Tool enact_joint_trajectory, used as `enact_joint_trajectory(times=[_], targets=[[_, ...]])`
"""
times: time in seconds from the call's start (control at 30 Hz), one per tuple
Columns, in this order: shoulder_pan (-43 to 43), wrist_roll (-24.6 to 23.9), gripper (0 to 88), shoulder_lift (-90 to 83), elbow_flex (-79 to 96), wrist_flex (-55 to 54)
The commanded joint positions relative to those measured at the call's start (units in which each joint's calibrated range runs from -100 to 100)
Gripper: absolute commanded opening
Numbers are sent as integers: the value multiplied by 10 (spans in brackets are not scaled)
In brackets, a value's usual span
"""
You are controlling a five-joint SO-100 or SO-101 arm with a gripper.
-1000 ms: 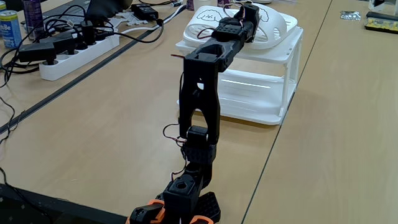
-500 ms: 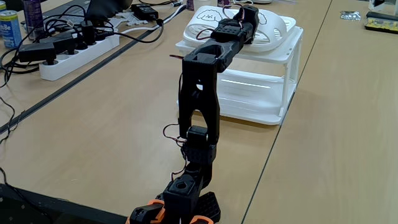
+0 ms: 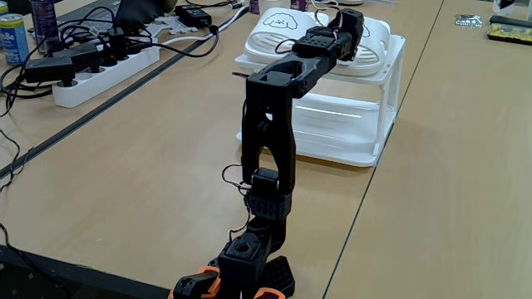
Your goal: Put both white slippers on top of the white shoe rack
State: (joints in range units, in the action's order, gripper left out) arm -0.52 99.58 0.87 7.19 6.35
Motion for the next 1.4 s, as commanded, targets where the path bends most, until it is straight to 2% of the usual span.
enact_joint_trajectory(times=[0.0,0.8,1.37], targets=[[-1,4,176,-65,-10,1],[31,4,174,-64,-9,1],[20,4,174,-142,100,1]])
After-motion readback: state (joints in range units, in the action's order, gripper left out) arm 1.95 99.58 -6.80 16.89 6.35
